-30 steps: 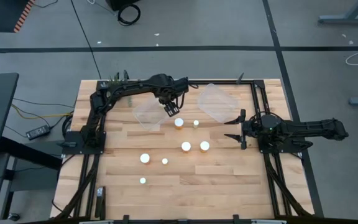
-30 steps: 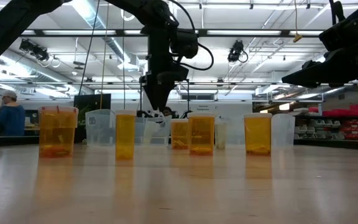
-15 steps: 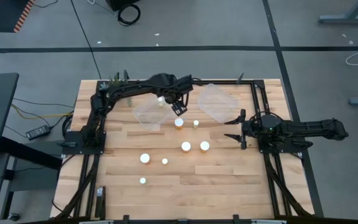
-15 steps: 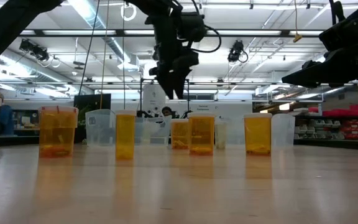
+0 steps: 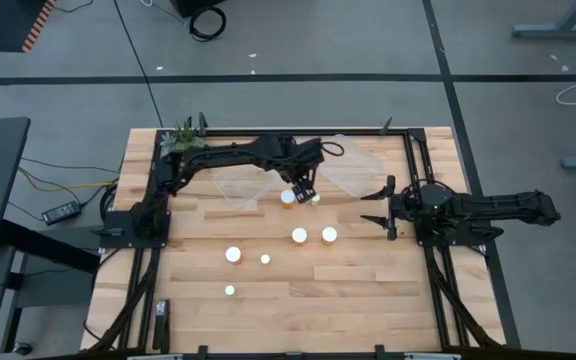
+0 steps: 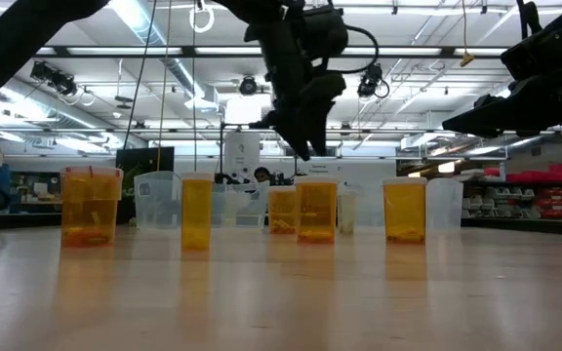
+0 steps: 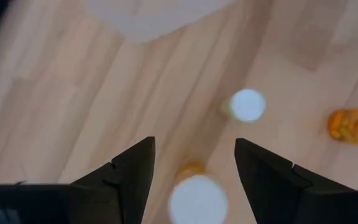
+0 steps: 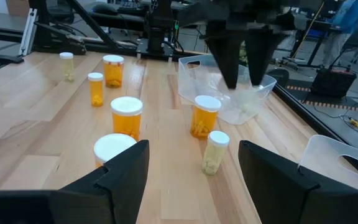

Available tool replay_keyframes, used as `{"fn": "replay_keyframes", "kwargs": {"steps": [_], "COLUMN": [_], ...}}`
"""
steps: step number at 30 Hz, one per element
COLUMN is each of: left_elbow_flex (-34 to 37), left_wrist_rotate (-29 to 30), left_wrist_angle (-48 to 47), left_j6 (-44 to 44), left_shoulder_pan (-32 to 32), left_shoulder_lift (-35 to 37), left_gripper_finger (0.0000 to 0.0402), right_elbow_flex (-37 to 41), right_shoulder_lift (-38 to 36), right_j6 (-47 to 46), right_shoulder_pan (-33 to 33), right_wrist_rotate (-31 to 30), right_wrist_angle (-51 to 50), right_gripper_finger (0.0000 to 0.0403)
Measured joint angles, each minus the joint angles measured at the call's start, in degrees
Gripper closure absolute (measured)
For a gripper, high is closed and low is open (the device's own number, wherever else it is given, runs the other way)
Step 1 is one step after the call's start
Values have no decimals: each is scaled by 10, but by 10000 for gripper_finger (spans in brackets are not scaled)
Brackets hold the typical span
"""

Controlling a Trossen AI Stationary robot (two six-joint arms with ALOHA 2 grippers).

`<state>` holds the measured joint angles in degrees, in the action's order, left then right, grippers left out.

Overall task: Pick and place medicine bottles into bin by pill shape (circle, oval)
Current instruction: Put the top small yellow pill bottle into the left transparent bin

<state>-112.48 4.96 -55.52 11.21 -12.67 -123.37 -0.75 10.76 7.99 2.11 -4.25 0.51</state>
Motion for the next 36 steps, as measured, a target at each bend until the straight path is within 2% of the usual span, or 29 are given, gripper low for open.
{"fn": "replay_keyframes", "kwargs": {"steps": [8,14,26,36], "left_elbow_flex": [-113,-207,-211,-190], "left_wrist_rotate": [-27,-30,-28,-27], "left_wrist_angle": [-22,-87,-83,-64], "left_j6": [-32,-44,-105,-139], "left_shoulder_pan": [25,27,29,30], "left_shoulder_lift": [-98,-150,-154,-179], "left_gripper_finger": [171,168,106,100], "right_elbow_flex": [0,0,0,0], "right_shoulder_lift": [7,10,14,17], "right_j6": [0,0,0,0], "right_shoulder_pan": [0,0,0,0], "right_wrist_rotate": [0,0,0,0], "right_wrist_angle": [-1,-1,-1,1], "right_gripper_finger": [148,148,148,148]}}
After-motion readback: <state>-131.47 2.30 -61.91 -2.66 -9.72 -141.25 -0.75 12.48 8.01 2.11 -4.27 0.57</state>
